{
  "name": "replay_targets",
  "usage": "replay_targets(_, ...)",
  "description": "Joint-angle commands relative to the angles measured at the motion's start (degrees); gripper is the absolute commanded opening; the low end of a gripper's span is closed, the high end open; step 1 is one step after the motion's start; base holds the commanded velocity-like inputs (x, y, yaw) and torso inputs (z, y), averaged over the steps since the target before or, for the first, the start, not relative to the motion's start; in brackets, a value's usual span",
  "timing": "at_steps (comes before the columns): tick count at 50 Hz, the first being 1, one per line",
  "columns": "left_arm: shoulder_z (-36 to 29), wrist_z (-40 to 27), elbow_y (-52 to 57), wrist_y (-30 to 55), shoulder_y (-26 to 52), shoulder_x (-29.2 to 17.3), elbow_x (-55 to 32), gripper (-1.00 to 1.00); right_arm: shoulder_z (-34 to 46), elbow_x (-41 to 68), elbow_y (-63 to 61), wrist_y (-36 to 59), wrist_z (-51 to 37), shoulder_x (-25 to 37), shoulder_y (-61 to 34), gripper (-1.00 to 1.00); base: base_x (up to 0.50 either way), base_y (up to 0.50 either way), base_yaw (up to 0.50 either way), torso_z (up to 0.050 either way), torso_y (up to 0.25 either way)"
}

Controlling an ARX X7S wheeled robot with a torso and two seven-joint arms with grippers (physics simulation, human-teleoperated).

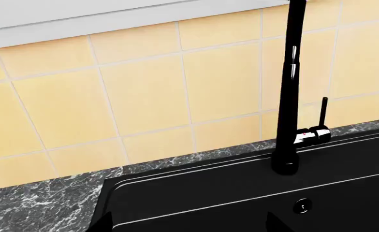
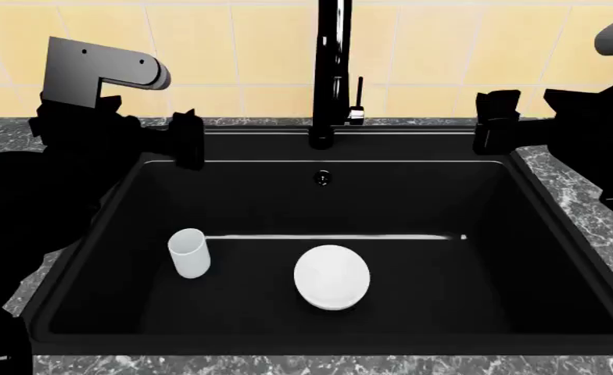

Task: Pick the cup and bowl from the sink and place them on the counter for drying.

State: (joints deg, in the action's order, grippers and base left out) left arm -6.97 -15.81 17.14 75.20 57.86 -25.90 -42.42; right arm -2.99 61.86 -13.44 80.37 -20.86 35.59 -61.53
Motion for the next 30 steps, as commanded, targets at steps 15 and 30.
replay_targets(15,-1.2,0.1,-1.1,-0.2,1.0,-0.3,-0.5,1.0,0.0,2.4,0.1,0.6,-1.7,0.4,-0.1,1.0,0.41,0.0,0.0,0.0,0.001)
replay_targets(30,-1.4,-2.5,-2.1,1.5,-0.5,1.1,-0.6,1.0,-1.0,4.4,-0.2,0.9,-3.3,0.6,2.0,1.0,0.12,0.0,0.0,0.0,0.001)
